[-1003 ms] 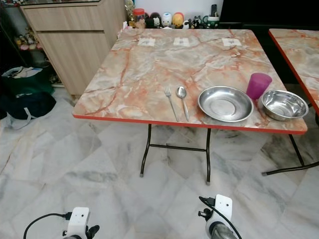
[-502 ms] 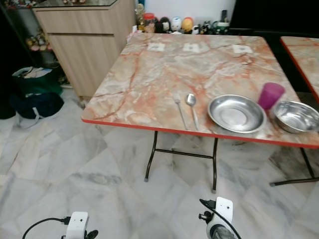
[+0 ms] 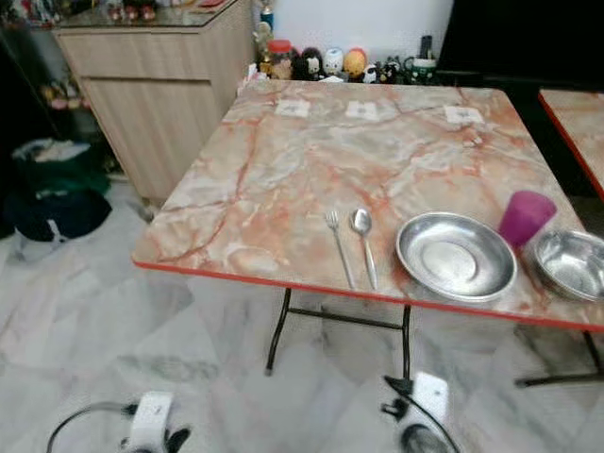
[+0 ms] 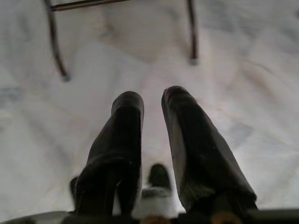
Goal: Setting the table
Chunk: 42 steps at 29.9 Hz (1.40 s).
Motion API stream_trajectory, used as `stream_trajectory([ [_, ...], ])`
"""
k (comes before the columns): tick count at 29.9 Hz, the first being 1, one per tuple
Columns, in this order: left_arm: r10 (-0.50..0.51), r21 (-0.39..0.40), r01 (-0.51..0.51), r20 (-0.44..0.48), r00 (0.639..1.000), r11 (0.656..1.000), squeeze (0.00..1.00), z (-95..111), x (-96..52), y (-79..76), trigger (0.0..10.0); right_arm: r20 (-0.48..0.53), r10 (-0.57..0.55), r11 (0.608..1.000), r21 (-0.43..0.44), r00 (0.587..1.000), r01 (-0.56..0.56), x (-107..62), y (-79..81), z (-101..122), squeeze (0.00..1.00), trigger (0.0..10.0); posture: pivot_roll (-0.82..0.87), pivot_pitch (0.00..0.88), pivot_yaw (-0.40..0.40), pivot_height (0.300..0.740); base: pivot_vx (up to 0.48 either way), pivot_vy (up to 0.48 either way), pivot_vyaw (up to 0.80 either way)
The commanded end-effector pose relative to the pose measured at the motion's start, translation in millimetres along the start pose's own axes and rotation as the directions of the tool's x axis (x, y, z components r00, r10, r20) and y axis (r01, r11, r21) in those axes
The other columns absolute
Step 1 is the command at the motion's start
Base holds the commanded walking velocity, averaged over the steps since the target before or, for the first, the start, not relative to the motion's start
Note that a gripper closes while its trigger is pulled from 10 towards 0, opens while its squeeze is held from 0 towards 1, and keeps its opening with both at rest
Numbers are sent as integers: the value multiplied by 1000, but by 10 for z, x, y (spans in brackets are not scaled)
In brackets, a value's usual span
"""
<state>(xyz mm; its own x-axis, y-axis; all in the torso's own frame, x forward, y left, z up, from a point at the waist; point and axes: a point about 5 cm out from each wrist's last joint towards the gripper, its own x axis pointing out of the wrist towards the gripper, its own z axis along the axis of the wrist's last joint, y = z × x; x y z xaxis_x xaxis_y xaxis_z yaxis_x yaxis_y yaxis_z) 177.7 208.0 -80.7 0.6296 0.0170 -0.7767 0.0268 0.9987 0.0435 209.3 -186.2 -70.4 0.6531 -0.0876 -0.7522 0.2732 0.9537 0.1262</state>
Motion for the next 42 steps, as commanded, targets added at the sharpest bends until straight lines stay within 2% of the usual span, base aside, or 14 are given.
stream_trajectory([
  [1,-7,-1,7,-2,1000,1000,0,8,7,-26,10000,-21,-40,999,16,999,40,-27,-115,-87,0,10000,-52,0,28,740,0,0,-706],
  [3,-12,3,12,1,1000,1000,0,12,8,-36,10000,-25,-40,999,-4,999,40,-28,-117,-92,0,10000,-54,0,28,740,0,0,-700],
  [15,-22,3,22,1,1000,1000,0,-14,2,-62,10000,-14,-22,1000,0,1000,22,-38,-106,-118,0,10000,-67,0,31,740,0,0,-615],
  [23,-18,2,18,13,1000,1000,0,7,2,-42,10000,92,-40,997,65,995,34,-17,-115,74,0,10000,-80,0,19,740,0,0,0],
  [25,-16,0,16,19,1000,1000,0,27,6,-34,10000,132,-20,999,53,991,13,-11,-83,149,0,10000,-83,0,11,740,0,0,0],
  [30,1,-18,0,34,999,1000,0,77,15,-13,10000,184,62,997,-56,981,-52,-22,-10,190,0,10000,-81,47,-4,740,0,0,0],
  [33,7,-24,-6,37,999,1000,0,86,16,-4,10000,233,141,980,-174,962,-101,-58,15,196,0,10000,-85,66,-11,740,0,0,0],
  [35,9,-26,-8,37,999,1000,0,88,16,0,10000,276,170,970,-218,946,-110,-93,3,208,0,10000,-88,80,-17,740,0,0,0],
  [38,11,-26,-10,36,999,1000,0,86,15,7,10000,327,182,961,-259,927,-97,-135,-24,226,0,10000,-92,89,-19,740,0,0,0],
  [41,13,-27,-12,33,999,1000,0,75,12,13,10000,349,191,960,-261,918,-100,-164,-43,213,0,10000,-93,91,-20,740,0,0,0],
  [42,15,-28,-14,27,1000,1000,0,51,5,24,10000,404,186,967,-238,896,-93,-230,-89,203,0,10000,-95,98,-20,740,0,0,0],
])
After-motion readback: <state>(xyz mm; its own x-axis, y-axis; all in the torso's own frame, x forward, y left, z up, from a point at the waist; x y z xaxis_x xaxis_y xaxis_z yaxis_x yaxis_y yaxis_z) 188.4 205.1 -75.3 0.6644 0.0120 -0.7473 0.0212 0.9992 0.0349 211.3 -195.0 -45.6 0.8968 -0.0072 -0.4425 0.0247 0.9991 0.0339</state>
